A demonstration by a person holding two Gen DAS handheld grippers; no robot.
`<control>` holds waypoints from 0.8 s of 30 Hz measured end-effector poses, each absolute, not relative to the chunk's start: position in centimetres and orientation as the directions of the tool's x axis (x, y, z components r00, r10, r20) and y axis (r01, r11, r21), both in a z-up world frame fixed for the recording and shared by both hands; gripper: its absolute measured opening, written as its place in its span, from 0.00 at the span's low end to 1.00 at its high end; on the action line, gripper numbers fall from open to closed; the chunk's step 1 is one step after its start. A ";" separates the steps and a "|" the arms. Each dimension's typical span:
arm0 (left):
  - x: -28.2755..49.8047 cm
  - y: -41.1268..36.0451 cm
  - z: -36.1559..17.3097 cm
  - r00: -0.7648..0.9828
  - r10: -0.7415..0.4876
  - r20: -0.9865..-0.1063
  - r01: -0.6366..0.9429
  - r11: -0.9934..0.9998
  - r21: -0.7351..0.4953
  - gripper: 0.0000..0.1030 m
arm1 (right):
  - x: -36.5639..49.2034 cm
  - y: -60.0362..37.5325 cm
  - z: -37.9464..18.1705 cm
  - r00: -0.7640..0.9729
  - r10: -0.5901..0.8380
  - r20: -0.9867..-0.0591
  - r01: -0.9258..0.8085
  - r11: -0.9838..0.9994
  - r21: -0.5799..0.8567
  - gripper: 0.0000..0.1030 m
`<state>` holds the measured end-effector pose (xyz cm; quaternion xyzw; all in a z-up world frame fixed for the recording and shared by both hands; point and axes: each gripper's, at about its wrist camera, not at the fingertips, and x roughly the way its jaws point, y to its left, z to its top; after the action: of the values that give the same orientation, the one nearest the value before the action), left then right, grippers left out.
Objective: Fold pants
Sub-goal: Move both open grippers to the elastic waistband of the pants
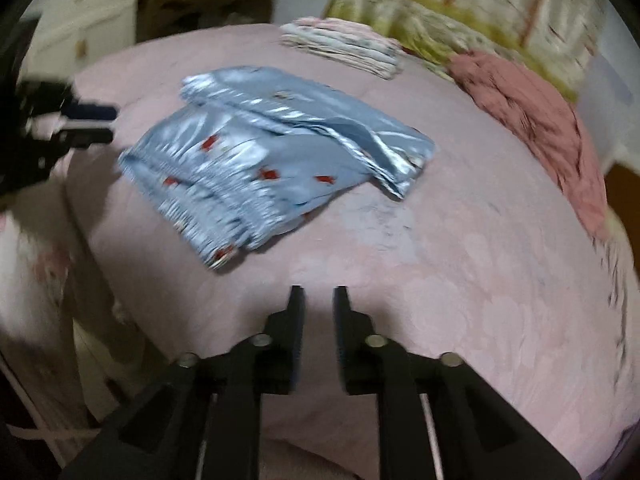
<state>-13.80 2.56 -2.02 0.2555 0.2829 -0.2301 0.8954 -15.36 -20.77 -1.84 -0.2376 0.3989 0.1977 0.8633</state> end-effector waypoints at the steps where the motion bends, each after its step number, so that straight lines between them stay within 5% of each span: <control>1: -13.7 2.2 -2.2 0.725 -0.264 -0.636 0.577 0.737 0.351 0.19 | -15.9 -20.5 -2.0 0.617 0.150 -0.773 -0.541 0.794 -0.278 0.30; 15: -13.3 -0.1 -5.4 0.671 -0.216 -0.710 0.721 0.415 0.555 0.20 | -15.8 -18.0 -3.2 0.613 0.140 -0.778 -0.635 0.674 -0.378 0.30; 19: -13.6 0.5 -6.3 0.698 -0.190 -0.691 0.708 0.331 0.624 0.22 | -15.6 -17.2 -3.5 0.638 0.143 -0.757 -0.654 0.619 -0.435 0.45; 24: -13.5 0.5 -6.5 0.692 -0.200 -0.693 0.714 0.329 0.618 0.27 | -15.8 -15.9 -4.1 0.654 0.177 -0.736 -0.685 0.552 -0.476 0.45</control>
<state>-13.47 0.49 -6.54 0.4983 0.2578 -0.2955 0.7732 -15.84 -15.90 -4.12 -0.3936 0.3226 0.2628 0.8197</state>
